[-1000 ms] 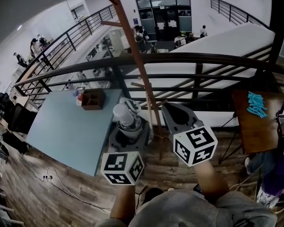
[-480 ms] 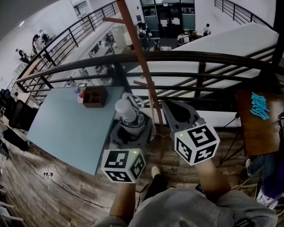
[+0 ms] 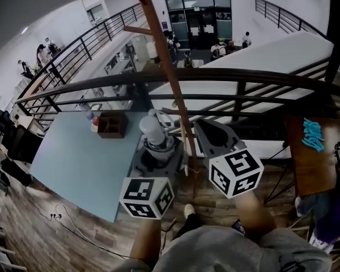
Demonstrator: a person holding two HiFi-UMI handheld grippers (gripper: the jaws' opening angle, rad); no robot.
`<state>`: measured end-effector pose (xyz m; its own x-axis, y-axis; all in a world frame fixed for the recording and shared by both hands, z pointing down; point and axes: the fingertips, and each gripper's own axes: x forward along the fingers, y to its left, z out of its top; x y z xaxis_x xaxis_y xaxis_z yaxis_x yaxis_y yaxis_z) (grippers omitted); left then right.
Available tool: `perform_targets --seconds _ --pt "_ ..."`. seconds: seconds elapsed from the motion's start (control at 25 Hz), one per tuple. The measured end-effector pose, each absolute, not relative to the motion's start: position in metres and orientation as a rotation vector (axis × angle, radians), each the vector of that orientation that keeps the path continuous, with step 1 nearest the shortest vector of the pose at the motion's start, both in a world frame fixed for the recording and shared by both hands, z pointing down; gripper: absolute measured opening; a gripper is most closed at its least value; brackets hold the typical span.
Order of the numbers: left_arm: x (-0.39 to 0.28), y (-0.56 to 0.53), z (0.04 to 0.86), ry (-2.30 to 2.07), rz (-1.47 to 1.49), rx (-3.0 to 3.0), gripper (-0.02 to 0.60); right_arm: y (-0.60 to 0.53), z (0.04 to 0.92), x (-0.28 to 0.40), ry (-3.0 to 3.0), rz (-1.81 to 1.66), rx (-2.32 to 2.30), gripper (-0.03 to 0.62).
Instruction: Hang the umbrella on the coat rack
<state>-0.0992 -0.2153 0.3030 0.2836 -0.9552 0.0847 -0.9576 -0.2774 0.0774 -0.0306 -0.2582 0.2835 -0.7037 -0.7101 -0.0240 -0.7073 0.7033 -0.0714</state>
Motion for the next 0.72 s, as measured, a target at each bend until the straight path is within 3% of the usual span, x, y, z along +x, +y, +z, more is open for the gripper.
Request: perform_targets --seconds 0.72 --pt "-0.157 -0.299 0.268 -1.721 0.010 2.495 0.282 -0.342 0.257 -0.084 2.845 -0.039 -1.166 0.026"
